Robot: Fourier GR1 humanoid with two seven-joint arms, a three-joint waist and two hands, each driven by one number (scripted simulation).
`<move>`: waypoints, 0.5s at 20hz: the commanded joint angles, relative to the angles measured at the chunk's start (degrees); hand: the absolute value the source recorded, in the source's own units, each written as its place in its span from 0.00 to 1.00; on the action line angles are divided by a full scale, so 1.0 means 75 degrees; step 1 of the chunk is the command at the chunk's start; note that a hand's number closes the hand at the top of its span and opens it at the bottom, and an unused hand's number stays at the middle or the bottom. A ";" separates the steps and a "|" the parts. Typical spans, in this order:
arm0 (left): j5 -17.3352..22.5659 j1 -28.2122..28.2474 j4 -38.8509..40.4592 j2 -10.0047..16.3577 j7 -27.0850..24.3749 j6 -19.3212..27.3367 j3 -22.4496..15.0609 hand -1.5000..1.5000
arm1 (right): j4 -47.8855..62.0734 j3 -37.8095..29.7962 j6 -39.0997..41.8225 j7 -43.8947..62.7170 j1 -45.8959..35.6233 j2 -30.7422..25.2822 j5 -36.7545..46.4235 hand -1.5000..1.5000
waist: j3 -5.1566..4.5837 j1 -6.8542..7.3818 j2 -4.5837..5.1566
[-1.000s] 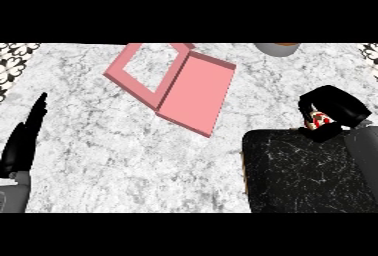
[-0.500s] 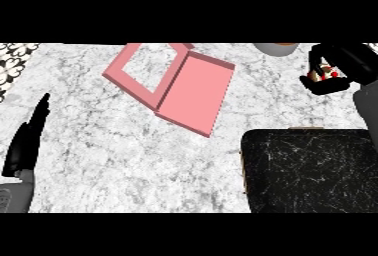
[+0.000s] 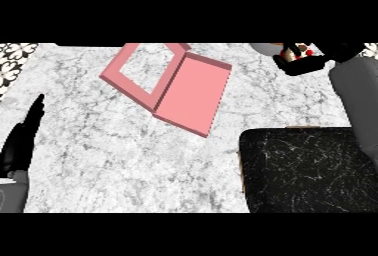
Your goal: Pick the cupcake from the tray and place it in the cardboard box
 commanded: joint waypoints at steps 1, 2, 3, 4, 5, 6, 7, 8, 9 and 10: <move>-0.0111 -0.0116 0.0224 0.0035 0.0023 0.0090 0.0090 0.50 | -0.0326 0.0070 0.0784 0.0702 -0.0594 0.0776 -0.0305 1.00 | -0.0006 -0.0089 -0.0036; 0.0022 0.0179 -0.0355 0.0018 0.0102 -0.0112 -0.0009 0.50 | -0.0322 -0.0027 0.1077 0.1138 -0.0810 0.0958 -0.0470 1.00 | -0.0004 -0.0034 -0.0066; -0.0110 0.0133 -0.0488 0.0031 0.0317 0.0008 -0.0002 0.50 | 0.0065 -0.0160 0.0829 0.0813 -0.0747 0.0847 -0.0482 1.00 | 0.0001 0.0008 -0.0016; -0.0137 0.0132 0.0107 -0.0180 -0.0260 0.0131 -0.0030 0.50 | -0.0019 -0.0116 0.1120 0.1559 -0.1306 0.1174 -0.0507 1.00 | -0.0009 -0.0015 -0.0014; -0.0092 -0.0203 -0.0046 -0.0056 0.0172 -0.0034 -0.0015 0.50 | 0.0291 -0.0352 0.0931 0.1145 -0.1074 0.1062 -0.0673 1.00 | -0.0001 -0.0013 0.0007; -0.0053 0.0024 0.0050 0.0013 -0.0164 -0.0070 0.0079 0.50 | 0.0360 -0.0296 0.0918 0.1722 -0.1453 0.1369 -0.0604 1.00 | -0.0004 0.0027 0.0007; 0.0127 0.0468 -0.0571 0.0204 0.0114 -0.0288 0.0218 0.50 | 0.0117 -0.0314 0.1154 0.1877 -0.1533 0.1280 -0.0676 1.00 | -0.0001 0.0033 -0.0030; -0.0161 0.0076 -0.0401 -0.0177 0.0178 0.0069 -0.0063 0.50 | 0.0379 -0.0310 0.1025 0.1916 -0.1703 0.1474 -0.0650 1.00 | -0.0001 0.0018 -0.0001; -0.0059 0.0051 -0.0204 -0.0008 0.0134 -0.0115 0.0053 0.50 | 0.0355 -0.0292 0.0741 0.2507 -0.1892 0.1987 -0.0632 1.00 | -0.0004 0.0030 -0.0002; -0.0161 -0.0061 -0.0168 0.0029 0.0275 -0.0054 0.0042 0.50 | 0.0461 -0.0426 0.1041 0.2823 -0.2101 0.2060 -0.0809 1.00 | -0.0004 0.0015 -0.0004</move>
